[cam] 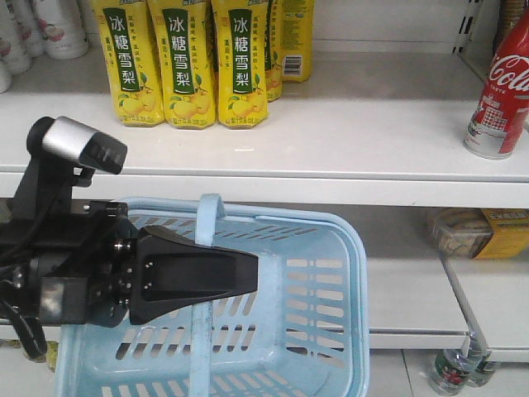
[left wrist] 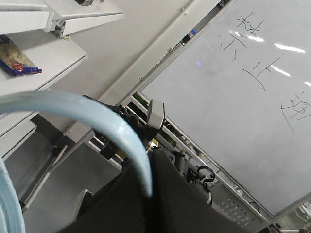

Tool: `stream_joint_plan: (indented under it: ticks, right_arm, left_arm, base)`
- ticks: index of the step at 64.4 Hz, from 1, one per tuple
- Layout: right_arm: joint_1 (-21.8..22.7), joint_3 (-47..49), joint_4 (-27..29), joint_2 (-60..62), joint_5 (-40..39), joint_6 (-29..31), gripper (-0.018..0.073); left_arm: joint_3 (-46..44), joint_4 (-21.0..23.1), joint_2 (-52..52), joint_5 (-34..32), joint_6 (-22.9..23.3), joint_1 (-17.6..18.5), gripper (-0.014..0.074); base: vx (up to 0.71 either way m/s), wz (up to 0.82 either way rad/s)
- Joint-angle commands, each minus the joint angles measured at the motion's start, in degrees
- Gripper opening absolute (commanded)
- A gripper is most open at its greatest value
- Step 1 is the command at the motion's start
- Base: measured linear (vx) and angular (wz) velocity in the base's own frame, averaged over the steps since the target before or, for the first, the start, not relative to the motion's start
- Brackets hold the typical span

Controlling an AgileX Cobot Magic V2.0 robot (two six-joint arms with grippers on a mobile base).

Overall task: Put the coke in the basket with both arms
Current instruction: 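Approach the shelf and align beside the red Coca-Cola can, then reach the right gripper to the red Coca-Cola can and grasp it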

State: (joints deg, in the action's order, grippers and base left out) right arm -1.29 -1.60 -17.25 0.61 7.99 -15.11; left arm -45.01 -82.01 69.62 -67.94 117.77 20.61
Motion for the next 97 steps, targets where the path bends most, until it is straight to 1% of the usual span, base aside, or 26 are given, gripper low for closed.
stream_joint_plan:
  ticks: [1,79,82,84,89,91,97]
  right_arm:
    - [0.05,-0.61,-0.67,1.04,-4.11,0.40,-0.0004]
    - [0.05,-0.61,-0.48,1.04,-4.49,-0.16,-0.0004]
    - [0.05,-0.61,1.23,1.04,-6.16,-1.88,-0.0004]
    - [0.05,-0.61,4.47,1.04,-7.99,-4.32,-0.0004]
    - [0.05,-0.61,14.09,1.04,-13.91,-14.53,-0.0004]
    - [0.05,-0.61,18.73,1.04,-15.93,-18.90,-0.0004]
    - [0.05,-0.61,28.58,1.04,-21.04,-26.70,-0.0004]
  left_arm:
    - [-1.97,5.17,-1.44,-9.41,-0.28,0.20,-0.0006]
    - [-1.97,5.17,-1.44,-9.41,-0.28,0.20,-0.0006]
    - [-1.97,5.17,-1.44,-9.41,-0.28,0.20,-0.0006]
    - [-1.97,5.17,-1.44,-9.41,-0.28,0.20,-0.0006]
    - [-1.97,5.17,-1.44,-9.41,-0.28,0.20,-0.0006]
    - [-1.97,5.17,-1.44,-9.41,-0.28,0.20,-0.0006]
    - [-1.97,5.17,-1.44,-9.41,-0.28,0.20,-0.0006]
  base:
    - [0.05,0.00]
    - [0.01,0.00]
    - [0.00,0.00]
    - [0.00,0.00]
    - [0.00,0.00]
    - [0.00,0.00]
    - [0.00,0.00]
